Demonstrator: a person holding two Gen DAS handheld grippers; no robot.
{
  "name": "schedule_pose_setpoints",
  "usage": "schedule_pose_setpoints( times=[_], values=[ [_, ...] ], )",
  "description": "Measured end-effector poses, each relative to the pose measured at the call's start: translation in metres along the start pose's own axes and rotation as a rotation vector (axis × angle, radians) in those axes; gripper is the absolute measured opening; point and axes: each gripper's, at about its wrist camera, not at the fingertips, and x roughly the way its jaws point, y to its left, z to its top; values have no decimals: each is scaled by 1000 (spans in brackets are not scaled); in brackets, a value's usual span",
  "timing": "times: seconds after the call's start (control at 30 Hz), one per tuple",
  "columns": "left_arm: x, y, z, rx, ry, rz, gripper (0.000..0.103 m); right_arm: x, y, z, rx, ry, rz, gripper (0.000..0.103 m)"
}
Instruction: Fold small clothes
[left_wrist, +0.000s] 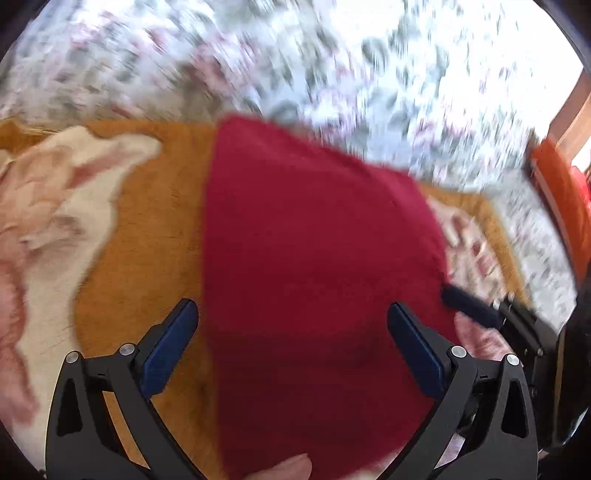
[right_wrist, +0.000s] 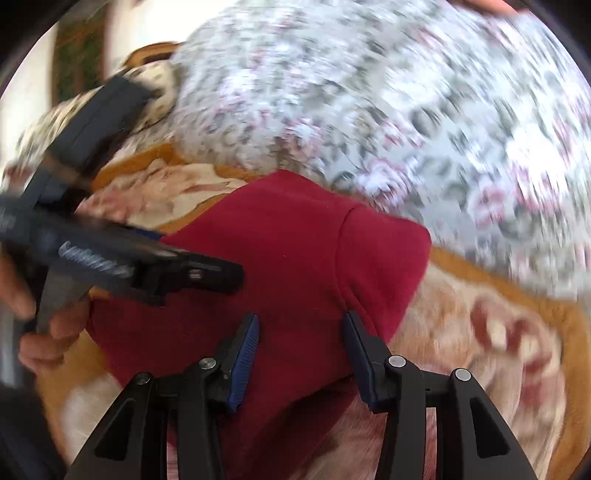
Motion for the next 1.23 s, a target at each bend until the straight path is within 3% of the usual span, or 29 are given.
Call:
schedule_pose_setpoints(
  times=[0.07, 0.1, 0.23, 0.3, 0.37, 0.5, 0.67, 0.73, 1.23],
  values=[
    [-33, 5, -11, -14, -59, 36, 102, -20, 3, 4, 89, 9, -14, 45],
    [-47, 6, -18, -16, -76, 52, 102, -36, 7, 4, 132, -1, -60, 46],
    [-80, 4, -57, -25, -71, 127, 103, -89, 27, -25, 295, -59, -216, 49],
    [-87, -2, -86, -11, -65, 170, 102, -111, 38, -50, 372, -79, -244, 49],
    [-88, -9, -111, 30, -69, 162, 102, -132, 51, -70, 410, -107, -257, 49],
    [-78, -23, -153, 109, -58, 164, 102, -174, 72, -85, 399, -226, -302, 49],
    [-82, -31, -160, 144, -87, 211, 102, -182, 91, -99, 347, -196, -317, 49],
    [-80, -30, -159, 141, -75, 208, 102, -185, 98, -99, 323, -217, -335, 49],
    [-82, -33, -159, 166, -96, 205, 102, -164, 94, -96, 322, -115, -333, 49]
  ],
)
